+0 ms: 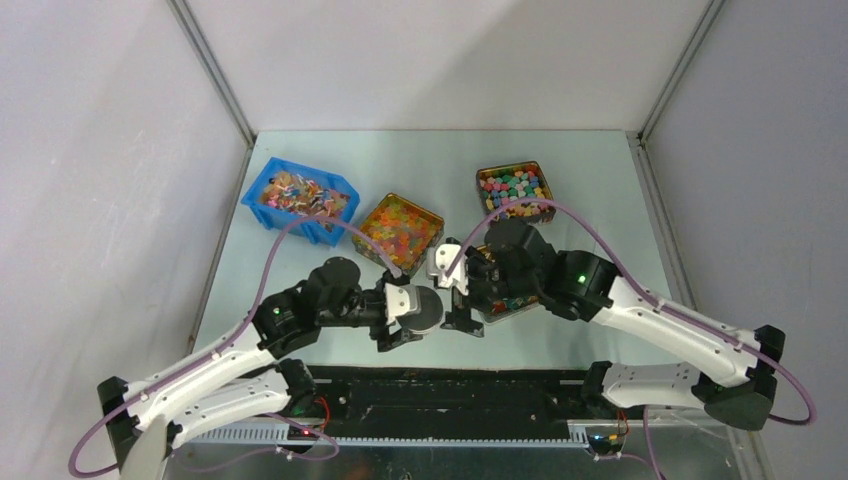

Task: Pack the candies
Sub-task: Screw the bottle lid onto the packing bottle.

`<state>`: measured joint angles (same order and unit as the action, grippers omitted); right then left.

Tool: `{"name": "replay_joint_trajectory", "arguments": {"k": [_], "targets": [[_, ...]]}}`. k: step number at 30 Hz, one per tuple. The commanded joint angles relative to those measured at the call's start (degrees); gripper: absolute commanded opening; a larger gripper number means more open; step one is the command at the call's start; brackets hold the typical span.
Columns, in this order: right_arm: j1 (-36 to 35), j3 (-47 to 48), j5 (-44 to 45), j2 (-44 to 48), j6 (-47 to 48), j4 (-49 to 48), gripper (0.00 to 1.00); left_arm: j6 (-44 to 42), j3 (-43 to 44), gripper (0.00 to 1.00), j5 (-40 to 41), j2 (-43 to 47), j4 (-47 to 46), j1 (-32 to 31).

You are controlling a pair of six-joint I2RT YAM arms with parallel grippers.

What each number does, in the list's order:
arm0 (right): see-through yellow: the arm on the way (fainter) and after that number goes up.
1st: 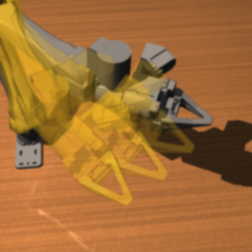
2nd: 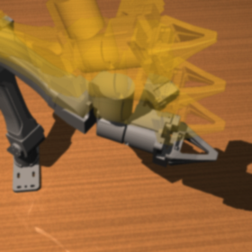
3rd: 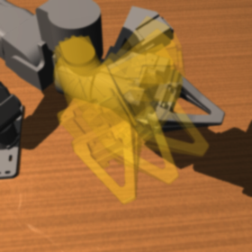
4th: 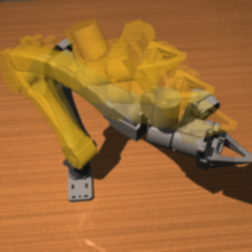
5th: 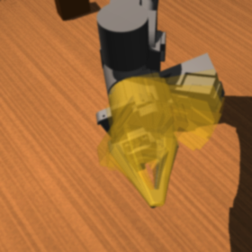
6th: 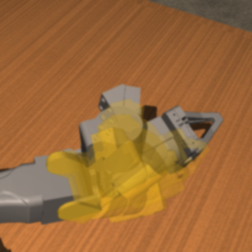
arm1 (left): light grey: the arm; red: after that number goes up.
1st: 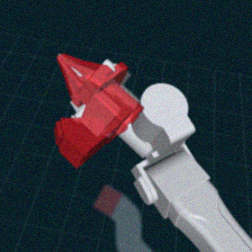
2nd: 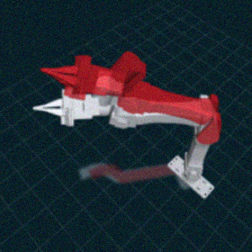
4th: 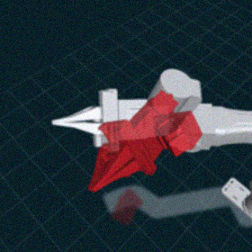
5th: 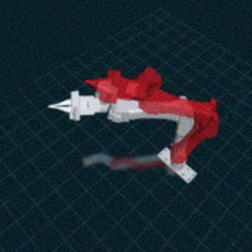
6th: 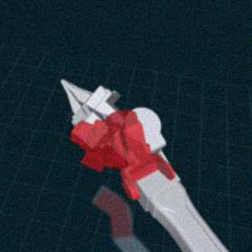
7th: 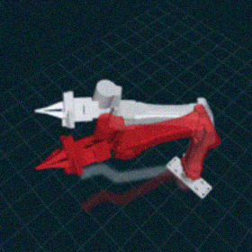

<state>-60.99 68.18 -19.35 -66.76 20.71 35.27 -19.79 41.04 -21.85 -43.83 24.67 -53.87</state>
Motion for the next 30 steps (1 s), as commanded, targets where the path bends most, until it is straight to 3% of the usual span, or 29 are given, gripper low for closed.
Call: {"name": "replay_joint_trajectory", "arguments": {"k": [1, 13, 30], "targets": [[1.63, 0.41, -5.06, 3.36, 6.33, 4.59, 1.0, -4.71, 2.84, 0.43, -4.11, 1.12, 1.67, -0.01], [4.58, 0.4, -23.19, 4.24, 15.44, 4.59, 1.0, -11.09, 4.37, 0.43, -12.56, 0.22, 5.3, -0.06], [1.14, 0.47, -22.84, -2.15, 11.41, -4.86, 0.99, -10.67, 5.27, 0.42, -15.98, -0.38, 4.18, -0.12]]}}
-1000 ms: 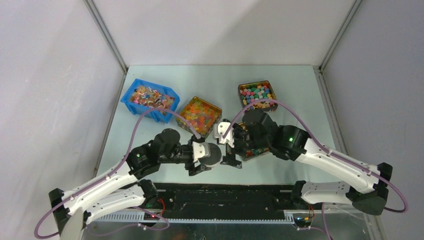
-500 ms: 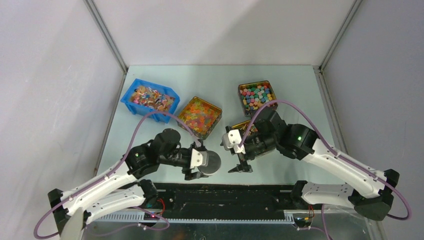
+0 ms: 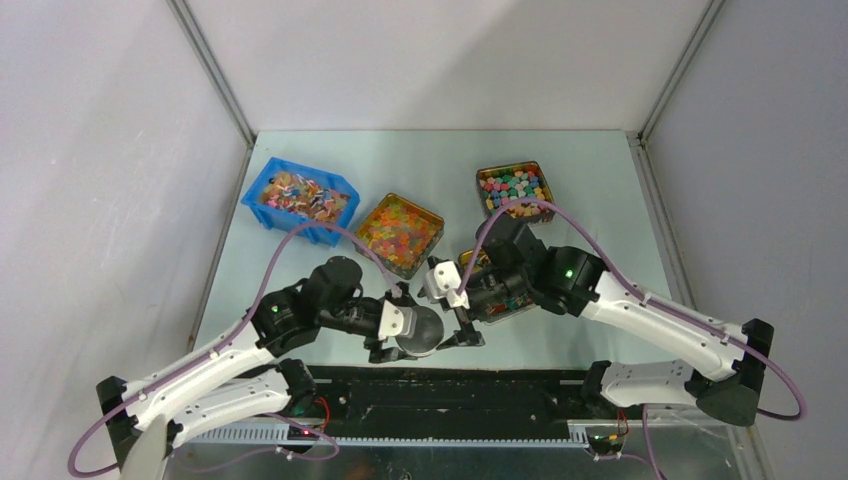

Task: Pack the candies
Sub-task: Screw the bottle lid onto the packing bottle.

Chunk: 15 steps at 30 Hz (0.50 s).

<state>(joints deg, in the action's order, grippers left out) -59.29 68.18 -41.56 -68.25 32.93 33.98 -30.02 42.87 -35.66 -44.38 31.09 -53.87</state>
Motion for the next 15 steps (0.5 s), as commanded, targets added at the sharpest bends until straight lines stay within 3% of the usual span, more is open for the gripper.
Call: {"name": "replay_joint_trajectory", "arguments": {"k": [1, 15], "targets": [[-0.7, 0.44, -0.67, -1.05, -0.97, -3.57, 0.99, -0.37, 3.44, 0.42, -2.18, 0.17, -2.34, -0.11], [-1.13, 0.39, 0.72, -3.58, -0.53, -2.26, 0.9, 0.89, 3.46, 0.42, -1.94, 0.51, -3.8, -0.1]]}}
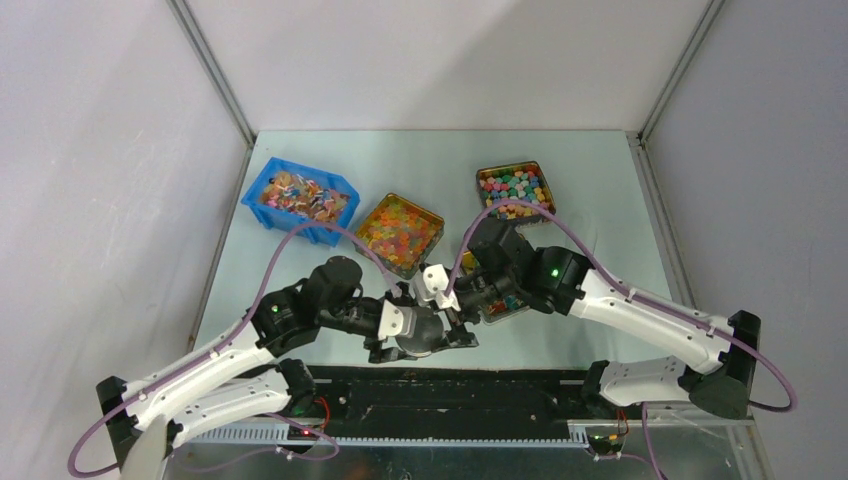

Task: Pack the candies
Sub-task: Screw the bottle lid onto the packing bottle.

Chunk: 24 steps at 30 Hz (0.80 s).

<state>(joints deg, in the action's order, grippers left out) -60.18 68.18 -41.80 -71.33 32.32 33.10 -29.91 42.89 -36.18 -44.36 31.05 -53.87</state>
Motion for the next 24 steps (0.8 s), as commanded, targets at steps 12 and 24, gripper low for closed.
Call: {"name": "replay_joint_trajectory", "arguments": {"k": [12, 24], "targets": [[-0.82, 0.43, 2.68, -0.77, -0.14, -0.58, 0.79, 4.73, 2.55, 0.41, 1.25, 1.44, -7.22, -0.1], [-1.47, 0.38, 12.04, -0.26, -8.83, -2.65, 0.74, 12.42, 0.57, 0.38, 13.23, 2.68, -15.32, -0.1]]}}
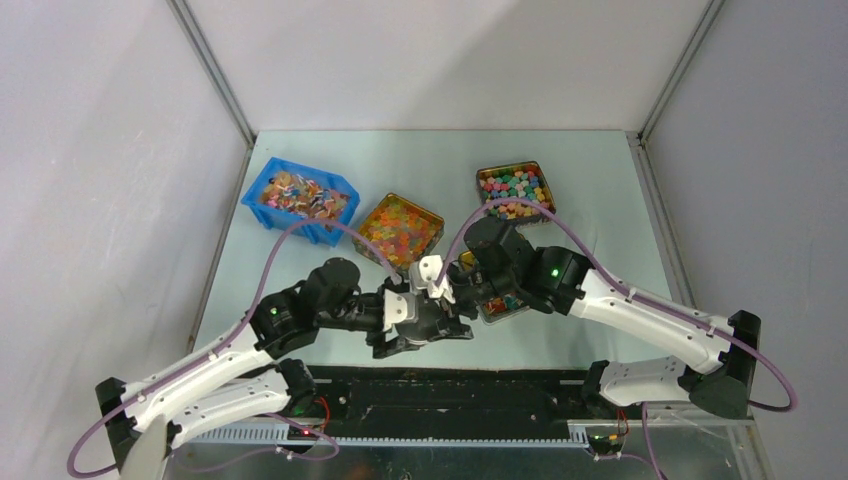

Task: Pack the candies
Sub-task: Screw the bottle lid onto the packing bottle.

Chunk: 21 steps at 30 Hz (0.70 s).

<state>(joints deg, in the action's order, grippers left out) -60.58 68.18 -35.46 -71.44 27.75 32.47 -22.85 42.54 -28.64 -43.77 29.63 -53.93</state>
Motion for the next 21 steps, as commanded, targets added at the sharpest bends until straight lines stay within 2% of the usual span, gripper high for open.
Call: {"name": "replay_joint_trajectory", "arguments": {"k": [1, 7, 14, 19, 21], "targets": [[-1.23, 0.38, 7.33, -0.17, -4.75, -2.18, 0.74, 5.87, 0.9, 0.38, 6.36, 2.14, -14.53, -0.03], [-3.34, 0.49, 14.27, -0.87, -10.35, -4.73, 0.73, 7.29, 1.0, 0.37, 10.57, 1.25, -16.23, -0.03], [-5.53, 0.38, 22.96, -1.58, -18.16, -8.75, 0.74, 7.87, 1.18, 0.37, 11.84, 0.37, -17.53, -0.03], [-6.62, 0.49, 25.14, -2.08, -20.73, -9.61, 0.75, 7.79, 1.15, 0.37, 11.75, 0.29, -17.69, -0.03], [-6.68, 0.41, 25.29, -2.01, -21.47, -9.63, 0.79, 7.69, 1.0, 0.37, 11.62, 0.39, -17.44, -0.03]]}}
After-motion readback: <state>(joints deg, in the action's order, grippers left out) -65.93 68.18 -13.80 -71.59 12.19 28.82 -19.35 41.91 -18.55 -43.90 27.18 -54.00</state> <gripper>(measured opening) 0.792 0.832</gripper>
